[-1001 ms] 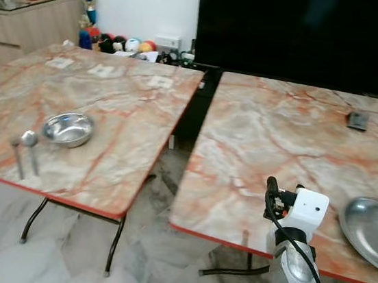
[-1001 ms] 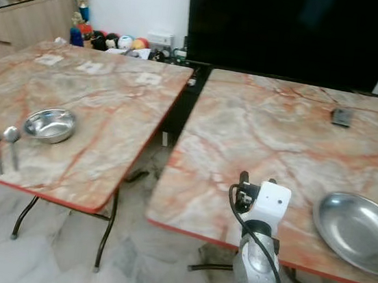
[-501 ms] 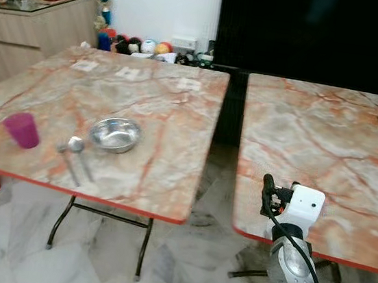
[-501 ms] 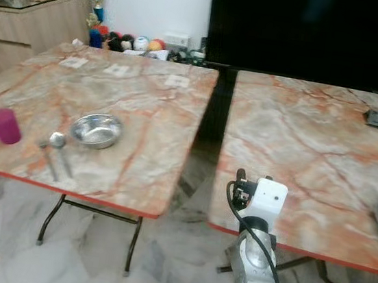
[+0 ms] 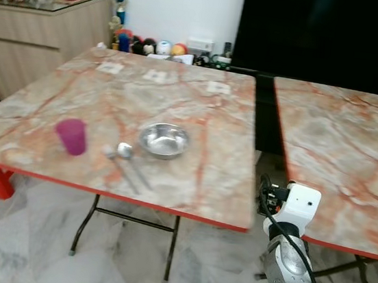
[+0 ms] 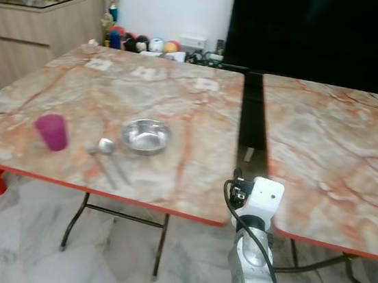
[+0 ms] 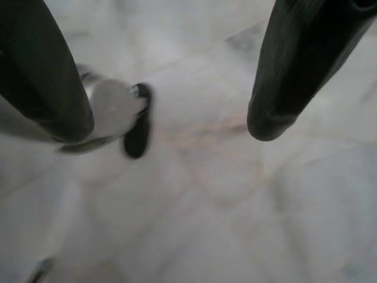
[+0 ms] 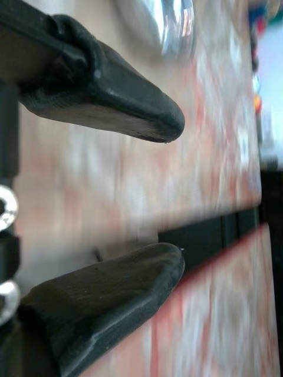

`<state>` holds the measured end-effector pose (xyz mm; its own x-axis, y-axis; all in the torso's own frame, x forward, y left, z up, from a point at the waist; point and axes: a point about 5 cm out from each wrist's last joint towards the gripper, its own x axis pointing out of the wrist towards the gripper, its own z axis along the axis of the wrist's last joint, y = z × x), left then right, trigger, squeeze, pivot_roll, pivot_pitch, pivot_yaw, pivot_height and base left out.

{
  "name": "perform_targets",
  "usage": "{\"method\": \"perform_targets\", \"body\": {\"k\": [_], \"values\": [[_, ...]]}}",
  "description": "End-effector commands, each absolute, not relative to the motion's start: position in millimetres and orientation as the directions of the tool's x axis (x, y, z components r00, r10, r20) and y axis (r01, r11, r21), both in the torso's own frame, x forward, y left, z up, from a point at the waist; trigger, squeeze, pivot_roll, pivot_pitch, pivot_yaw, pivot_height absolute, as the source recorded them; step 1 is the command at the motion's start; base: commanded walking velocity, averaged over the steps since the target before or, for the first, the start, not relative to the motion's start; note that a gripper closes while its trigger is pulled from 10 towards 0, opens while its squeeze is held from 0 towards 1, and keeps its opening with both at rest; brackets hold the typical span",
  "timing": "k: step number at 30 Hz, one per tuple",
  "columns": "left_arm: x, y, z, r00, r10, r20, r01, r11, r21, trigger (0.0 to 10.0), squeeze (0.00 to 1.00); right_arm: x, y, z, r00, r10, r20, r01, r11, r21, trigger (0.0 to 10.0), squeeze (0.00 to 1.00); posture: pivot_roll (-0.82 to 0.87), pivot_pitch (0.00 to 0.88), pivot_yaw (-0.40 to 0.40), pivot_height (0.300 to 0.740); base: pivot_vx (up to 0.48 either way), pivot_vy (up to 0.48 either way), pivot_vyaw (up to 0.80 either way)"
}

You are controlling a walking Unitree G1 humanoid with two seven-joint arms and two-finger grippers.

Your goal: Setting the table

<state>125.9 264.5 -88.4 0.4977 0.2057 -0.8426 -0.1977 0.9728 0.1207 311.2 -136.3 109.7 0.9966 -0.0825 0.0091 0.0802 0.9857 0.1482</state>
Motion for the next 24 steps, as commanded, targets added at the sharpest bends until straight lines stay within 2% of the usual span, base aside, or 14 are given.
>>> {"method": "perform_targets", "body": {"k": [1,7,24], "values": [[130.6,260.9,-88.0,0.510,0.201,-0.837,-0.203,0.973,0.110,10.0,0.00,312.9,-144.2,113.5,0.995,-0.098,0.020,0.095,0.987,0.133,10.0,0.00,0.05,0.000,-0.011,0.740,0.000,0.480,0.00],[132.0,261.0,-87.5,0.512,0.206,-0.834,-0.206,0.972,0.114,10.0,0.00,313.7,-144.1,114.3,0.995,-0.095,0.021,0.091,0.987,0.135,10.0,0.00,0.05,0.000,-0.014,0.740,0.000,0.454,0.00],[126.3,260.7,-89.0,0.515,0.197,-0.834,-0.193,0.975,0.112,10.0,0.00,314.2,-140.3,112.5,0.997,-0.078,0.010,0.076,0.987,0.145,10.0,0.00,0.06,0.000,-0.015,0.740,0.000,0.000,0.00]]}}
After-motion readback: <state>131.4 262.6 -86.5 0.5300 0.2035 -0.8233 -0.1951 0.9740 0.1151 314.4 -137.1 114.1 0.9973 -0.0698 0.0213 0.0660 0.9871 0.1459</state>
